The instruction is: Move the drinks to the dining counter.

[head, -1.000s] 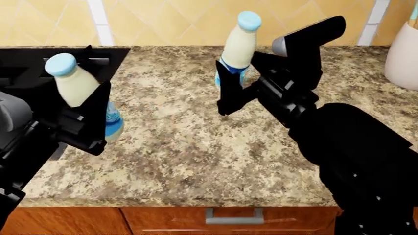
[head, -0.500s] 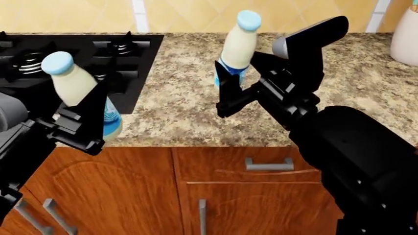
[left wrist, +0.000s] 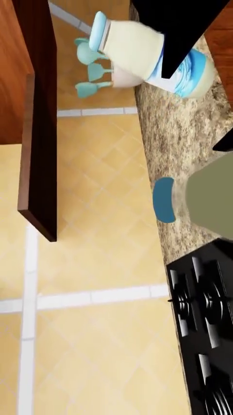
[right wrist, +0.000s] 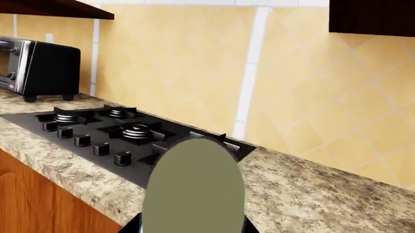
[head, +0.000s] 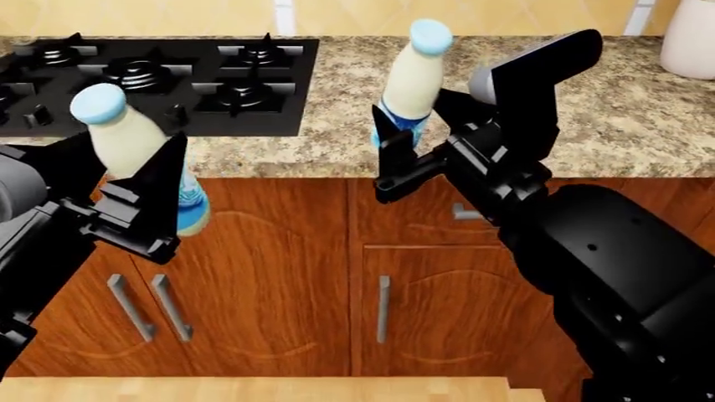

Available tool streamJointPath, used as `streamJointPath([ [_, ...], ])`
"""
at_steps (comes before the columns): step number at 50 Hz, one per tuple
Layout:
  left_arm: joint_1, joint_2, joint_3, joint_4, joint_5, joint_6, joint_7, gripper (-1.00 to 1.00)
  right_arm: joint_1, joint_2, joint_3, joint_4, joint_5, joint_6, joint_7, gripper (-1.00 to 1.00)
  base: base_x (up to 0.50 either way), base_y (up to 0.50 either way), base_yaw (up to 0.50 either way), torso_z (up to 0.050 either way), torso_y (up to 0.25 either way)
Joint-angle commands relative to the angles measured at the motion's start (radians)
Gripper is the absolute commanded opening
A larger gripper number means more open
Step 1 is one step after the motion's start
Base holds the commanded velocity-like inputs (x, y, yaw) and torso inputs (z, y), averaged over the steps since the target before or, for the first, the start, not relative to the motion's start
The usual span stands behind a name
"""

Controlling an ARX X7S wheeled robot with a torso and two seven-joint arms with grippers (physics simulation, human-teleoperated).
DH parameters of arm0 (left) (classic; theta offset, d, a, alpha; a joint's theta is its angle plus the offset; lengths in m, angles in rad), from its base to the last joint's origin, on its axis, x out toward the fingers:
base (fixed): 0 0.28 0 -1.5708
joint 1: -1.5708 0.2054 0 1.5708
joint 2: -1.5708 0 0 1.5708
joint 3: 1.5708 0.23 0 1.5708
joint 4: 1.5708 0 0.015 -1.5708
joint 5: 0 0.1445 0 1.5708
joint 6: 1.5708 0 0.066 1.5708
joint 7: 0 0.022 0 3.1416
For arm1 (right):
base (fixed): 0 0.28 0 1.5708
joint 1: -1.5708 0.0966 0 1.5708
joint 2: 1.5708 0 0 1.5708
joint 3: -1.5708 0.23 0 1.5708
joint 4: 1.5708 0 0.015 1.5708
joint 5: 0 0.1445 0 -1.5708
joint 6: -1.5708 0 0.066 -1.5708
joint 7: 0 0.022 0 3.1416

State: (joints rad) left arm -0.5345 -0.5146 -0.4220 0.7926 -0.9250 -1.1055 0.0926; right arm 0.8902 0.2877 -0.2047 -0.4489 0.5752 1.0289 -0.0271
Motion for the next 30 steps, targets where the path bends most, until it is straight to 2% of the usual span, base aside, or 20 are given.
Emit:
streamJointPath([
  [1, -0.013, -0.005, -0.002, 0.006, -0.022, -0.004, -0.020, -1.00, -0.001, 0.018, -0.017, -0.021, -0.038, -0.005, 0.014, -1.00, -0.50, 0.26, 0.00, 0.010, 0.000],
  [30, 0.006, -0.016, -0.004, 0.008, -0.035, 0.010, -0.032, -1.00, -0.011, 0.036, -0.022, -0.024, -0.031, 0.000, 0.028, -1.00, -0.50, 0.30, 0.00, 0.000, 0.000],
])
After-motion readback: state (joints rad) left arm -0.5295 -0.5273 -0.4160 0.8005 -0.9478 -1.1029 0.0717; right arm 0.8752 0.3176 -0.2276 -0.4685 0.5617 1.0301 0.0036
